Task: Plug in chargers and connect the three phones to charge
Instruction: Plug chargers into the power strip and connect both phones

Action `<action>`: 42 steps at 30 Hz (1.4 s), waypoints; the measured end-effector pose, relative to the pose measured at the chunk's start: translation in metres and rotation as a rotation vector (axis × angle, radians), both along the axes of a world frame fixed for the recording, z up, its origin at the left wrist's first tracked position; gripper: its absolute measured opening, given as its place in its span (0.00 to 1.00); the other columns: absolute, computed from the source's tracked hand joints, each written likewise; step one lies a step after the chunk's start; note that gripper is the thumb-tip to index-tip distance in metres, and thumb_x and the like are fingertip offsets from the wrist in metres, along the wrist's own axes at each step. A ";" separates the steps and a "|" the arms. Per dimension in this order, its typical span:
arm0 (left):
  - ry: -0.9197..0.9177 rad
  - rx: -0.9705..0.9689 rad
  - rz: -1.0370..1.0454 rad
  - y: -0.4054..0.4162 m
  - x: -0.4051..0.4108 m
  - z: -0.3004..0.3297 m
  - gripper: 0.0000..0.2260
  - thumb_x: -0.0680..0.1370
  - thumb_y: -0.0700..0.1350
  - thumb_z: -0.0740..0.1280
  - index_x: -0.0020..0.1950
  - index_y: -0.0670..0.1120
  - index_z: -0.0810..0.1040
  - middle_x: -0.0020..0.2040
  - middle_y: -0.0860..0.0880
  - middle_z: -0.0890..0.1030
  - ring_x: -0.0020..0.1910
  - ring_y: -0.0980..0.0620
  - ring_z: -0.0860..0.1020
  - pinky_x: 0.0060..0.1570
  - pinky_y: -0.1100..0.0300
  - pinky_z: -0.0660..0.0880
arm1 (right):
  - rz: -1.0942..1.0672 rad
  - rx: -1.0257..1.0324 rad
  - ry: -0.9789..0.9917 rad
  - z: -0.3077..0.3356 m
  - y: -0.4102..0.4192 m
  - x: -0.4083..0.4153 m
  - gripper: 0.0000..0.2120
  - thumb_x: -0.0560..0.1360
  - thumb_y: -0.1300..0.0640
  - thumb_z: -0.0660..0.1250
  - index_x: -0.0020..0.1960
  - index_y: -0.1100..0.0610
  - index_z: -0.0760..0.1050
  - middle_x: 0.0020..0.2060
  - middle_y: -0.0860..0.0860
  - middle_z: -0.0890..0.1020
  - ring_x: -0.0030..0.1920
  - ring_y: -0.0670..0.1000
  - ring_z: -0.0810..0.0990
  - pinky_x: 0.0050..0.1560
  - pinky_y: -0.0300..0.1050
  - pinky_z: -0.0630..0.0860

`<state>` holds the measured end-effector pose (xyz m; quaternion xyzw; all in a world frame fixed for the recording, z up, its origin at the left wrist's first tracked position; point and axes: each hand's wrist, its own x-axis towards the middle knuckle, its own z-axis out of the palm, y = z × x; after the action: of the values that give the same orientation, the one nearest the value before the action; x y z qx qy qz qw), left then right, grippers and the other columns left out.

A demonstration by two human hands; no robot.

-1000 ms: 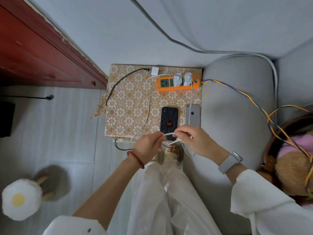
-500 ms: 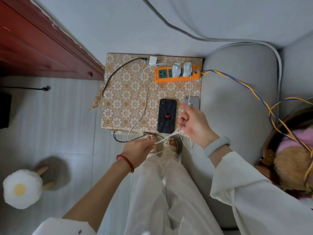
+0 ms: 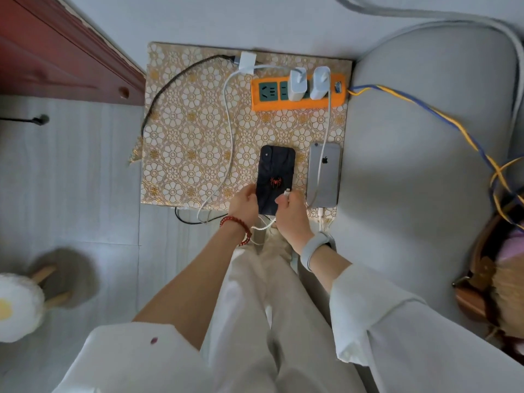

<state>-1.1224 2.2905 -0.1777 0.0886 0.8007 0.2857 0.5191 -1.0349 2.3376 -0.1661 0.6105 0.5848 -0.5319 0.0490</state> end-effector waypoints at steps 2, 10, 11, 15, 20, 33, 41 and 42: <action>-0.002 -0.039 0.027 0.005 0.002 -0.006 0.16 0.78 0.37 0.51 0.62 0.39 0.72 0.58 0.38 0.77 0.55 0.41 0.75 0.55 0.52 0.72 | -0.027 0.016 0.023 -0.001 -0.003 0.001 0.12 0.78 0.64 0.52 0.49 0.70 0.72 0.51 0.64 0.73 0.52 0.60 0.71 0.54 0.49 0.65; -0.155 0.013 0.089 -0.009 -0.018 0.008 0.06 0.76 0.39 0.61 0.50 0.39 0.76 0.46 0.43 0.79 0.45 0.47 0.77 0.45 0.55 0.76 | -0.110 -0.043 0.118 0.016 -0.007 0.011 0.11 0.79 0.59 0.52 0.47 0.61 0.72 0.37 0.48 0.72 0.43 0.50 0.70 0.39 0.41 0.66; -0.182 0.024 0.114 -0.012 -0.022 0.012 0.06 0.76 0.39 0.61 0.50 0.41 0.76 0.46 0.43 0.79 0.46 0.47 0.77 0.47 0.55 0.76 | -0.111 -0.013 0.121 0.020 -0.009 0.014 0.11 0.79 0.58 0.53 0.44 0.61 0.71 0.35 0.50 0.72 0.41 0.51 0.70 0.39 0.43 0.66; -0.362 0.111 0.407 -0.020 -0.030 0.033 0.07 0.77 0.37 0.60 0.52 0.37 0.75 0.42 0.45 0.79 0.43 0.47 0.78 0.34 0.63 0.79 | -0.036 0.122 0.122 0.043 -0.020 0.024 0.14 0.78 0.55 0.56 0.36 0.58 0.71 0.28 0.51 0.74 0.33 0.49 0.74 0.36 0.44 0.68; -0.472 0.190 0.760 -0.021 -0.039 0.050 0.07 0.78 0.36 0.58 0.52 0.37 0.73 0.41 0.45 0.79 0.40 0.50 0.78 0.35 0.60 0.78 | 0.003 -0.013 0.204 0.063 -0.041 0.014 0.16 0.76 0.53 0.60 0.33 0.61 0.70 0.23 0.48 0.65 0.26 0.45 0.62 0.30 0.40 0.59; -0.506 0.305 0.807 -0.023 -0.046 0.068 0.05 0.77 0.37 0.60 0.48 0.39 0.75 0.44 0.42 0.80 0.43 0.48 0.80 0.35 0.60 0.80 | -0.269 -0.231 0.333 0.077 -0.033 -0.022 0.21 0.74 0.56 0.64 0.24 0.54 0.62 0.18 0.46 0.63 0.23 0.45 0.59 0.30 0.40 0.59; -0.393 0.273 0.647 -0.017 -0.047 0.071 0.05 0.77 0.38 0.60 0.49 0.40 0.75 0.46 0.43 0.79 0.46 0.47 0.79 0.44 0.57 0.80 | -0.255 -0.290 0.374 0.080 -0.027 -0.016 0.21 0.74 0.58 0.64 0.25 0.58 0.61 0.17 0.45 0.62 0.19 0.43 0.59 0.21 0.33 0.58; -0.388 0.273 0.638 -0.017 -0.046 0.072 0.05 0.77 0.38 0.60 0.49 0.40 0.75 0.46 0.43 0.79 0.46 0.47 0.79 0.45 0.57 0.79 | -0.230 -0.277 0.371 0.080 -0.026 -0.016 0.20 0.74 0.58 0.64 0.26 0.59 0.62 0.18 0.46 0.62 0.20 0.44 0.59 0.23 0.34 0.59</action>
<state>-1.1689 2.2739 -0.1059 -0.1519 0.6297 0.5480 0.5293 -1.0506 2.3118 -0.0858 0.5523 0.4320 -0.7120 -0.0369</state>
